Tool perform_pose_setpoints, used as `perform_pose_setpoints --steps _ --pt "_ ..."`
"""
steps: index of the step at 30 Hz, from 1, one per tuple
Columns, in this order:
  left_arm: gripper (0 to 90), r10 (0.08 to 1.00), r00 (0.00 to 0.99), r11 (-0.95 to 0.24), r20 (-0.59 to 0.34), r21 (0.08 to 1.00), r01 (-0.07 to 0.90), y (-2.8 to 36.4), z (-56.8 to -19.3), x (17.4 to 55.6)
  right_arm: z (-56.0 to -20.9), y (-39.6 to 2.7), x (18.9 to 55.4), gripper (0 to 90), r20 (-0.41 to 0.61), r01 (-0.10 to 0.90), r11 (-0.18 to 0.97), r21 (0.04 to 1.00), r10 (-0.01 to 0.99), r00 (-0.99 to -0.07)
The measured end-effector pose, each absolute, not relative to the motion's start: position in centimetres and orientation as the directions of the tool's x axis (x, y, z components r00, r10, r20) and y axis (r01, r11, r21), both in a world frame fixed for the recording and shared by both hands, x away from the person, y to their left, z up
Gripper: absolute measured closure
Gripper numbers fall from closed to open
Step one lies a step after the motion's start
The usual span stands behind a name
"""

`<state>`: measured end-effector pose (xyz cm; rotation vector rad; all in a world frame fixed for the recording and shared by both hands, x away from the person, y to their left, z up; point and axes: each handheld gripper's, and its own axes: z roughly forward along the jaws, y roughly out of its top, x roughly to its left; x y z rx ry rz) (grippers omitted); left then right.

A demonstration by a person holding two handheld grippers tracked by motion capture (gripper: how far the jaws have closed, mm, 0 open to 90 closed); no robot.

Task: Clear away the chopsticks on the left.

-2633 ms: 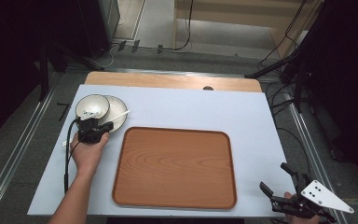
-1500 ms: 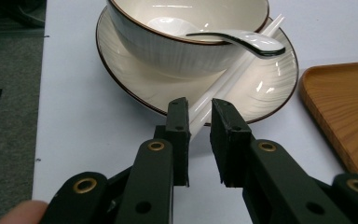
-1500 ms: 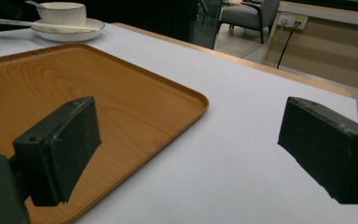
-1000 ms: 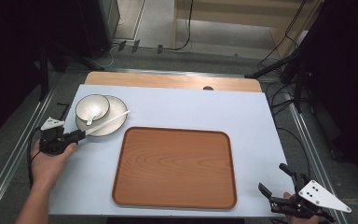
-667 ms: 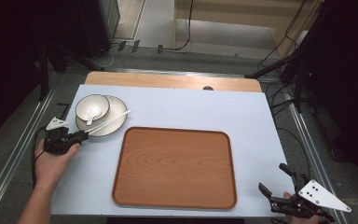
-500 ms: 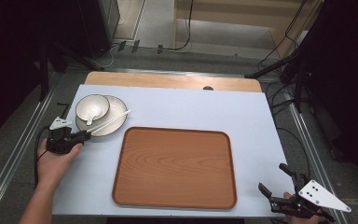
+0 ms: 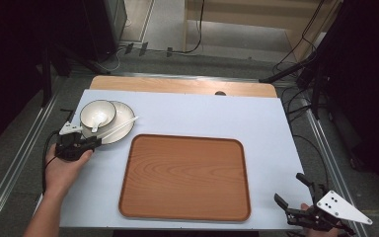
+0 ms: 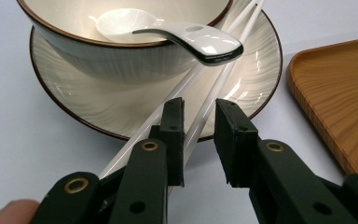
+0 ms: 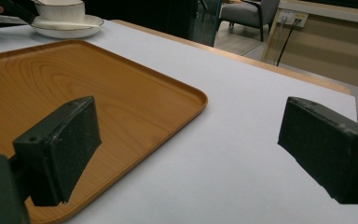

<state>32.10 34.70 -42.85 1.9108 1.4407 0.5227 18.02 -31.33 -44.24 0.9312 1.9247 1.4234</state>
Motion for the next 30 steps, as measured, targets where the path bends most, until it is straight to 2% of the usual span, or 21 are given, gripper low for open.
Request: perform_pose_setpoints --steps 13,18,30 --pt "74.7 0.947 0.308 -0.156 -0.089 0.711 0.686 33.6 -43.3 33.1 -44.3 -31.4 18.0 5.7 -0.035 0.205 0.196 0.959 0.801 -0.598" --pt "83.8 0.933 0.347 -0.181 -0.093 0.713 0.678 33.3 -43.4 33.3 -44.3 -31.5 18.1 5.8 -0.036 0.204 0.197 0.959 0.800 -0.599" --pt "85.2 0.918 0.379 -0.188 -0.115 0.717 0.672 33.3 -43.4 33.3 -44.3 -31.5 18.1 5.8 -0.034 0.210 0.198 0.957 0.799 -0.601"
